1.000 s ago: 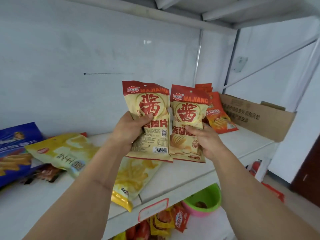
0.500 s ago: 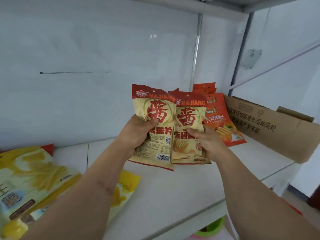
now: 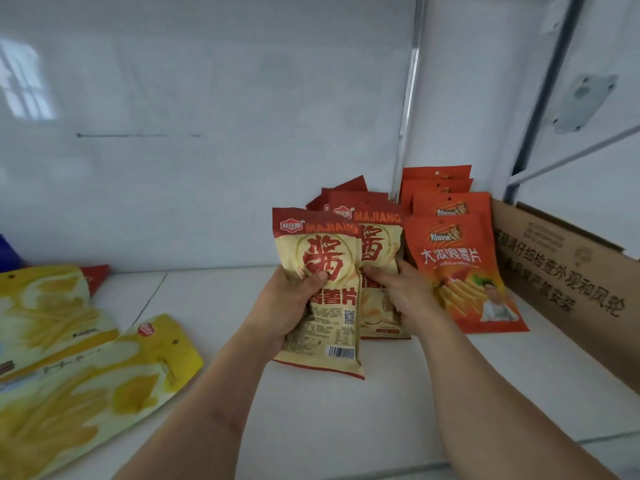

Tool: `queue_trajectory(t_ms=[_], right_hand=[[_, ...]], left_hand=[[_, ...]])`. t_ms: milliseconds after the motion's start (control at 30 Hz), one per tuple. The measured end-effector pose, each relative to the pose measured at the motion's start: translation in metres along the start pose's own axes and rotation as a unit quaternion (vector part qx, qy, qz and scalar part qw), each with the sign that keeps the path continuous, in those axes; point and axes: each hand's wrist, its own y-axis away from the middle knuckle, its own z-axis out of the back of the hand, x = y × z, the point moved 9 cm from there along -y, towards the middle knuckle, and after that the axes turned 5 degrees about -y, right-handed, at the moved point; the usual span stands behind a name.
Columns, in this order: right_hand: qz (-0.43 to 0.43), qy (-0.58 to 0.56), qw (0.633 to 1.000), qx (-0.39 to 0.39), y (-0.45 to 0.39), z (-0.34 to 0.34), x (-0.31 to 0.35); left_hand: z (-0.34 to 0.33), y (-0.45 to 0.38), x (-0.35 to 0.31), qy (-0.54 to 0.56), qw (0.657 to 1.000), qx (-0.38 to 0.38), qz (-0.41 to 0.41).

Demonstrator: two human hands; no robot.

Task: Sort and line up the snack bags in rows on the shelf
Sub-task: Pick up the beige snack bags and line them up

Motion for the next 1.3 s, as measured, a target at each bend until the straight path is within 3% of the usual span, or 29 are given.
queue_trajectory(t_ms=[233, 367, 533, 733, 933, 1300], right_hand=[[0.011, 0.057, 0.998, -0.007, -0.004, 0.004, 0.001], [-0.029, 0.083, 0.996, -0.01, -0.001, 0.001, 0.001], [0.002, 0.082, 0.996, 0.035, 0.014, -0.006, 0.015], [0.043, 0.151, 0.987, 0.028, -0.009, 0.002, 0.003], [0.066, 0.085, 0.993, 0.046, -0.007, -0.003, 0.012], [0.078, 0.08, 0.994, 0.0, -0.049, 0.011, 0.005]], left_hand=[[-0.015, -0.002, 0.024, -0.039, 0.996, -0.078, 0.0], [-0.016, -0.005, 0.029, -0.091, 0.985, -0.145, 0.0], [-0.026, -0.012, 0.031, -0.094, 0.98, -0.176, 0.0], [-0.037, -0.02, 0.035, -0.065, 0.986, -0.15, 0.004], [-0.049, -0.027, 0.04, -0.006, 1.0, -0.001, 0.008], [-0.056, -0.057, 0.036, -0.105, 0.992, -0.062, -0.042]])
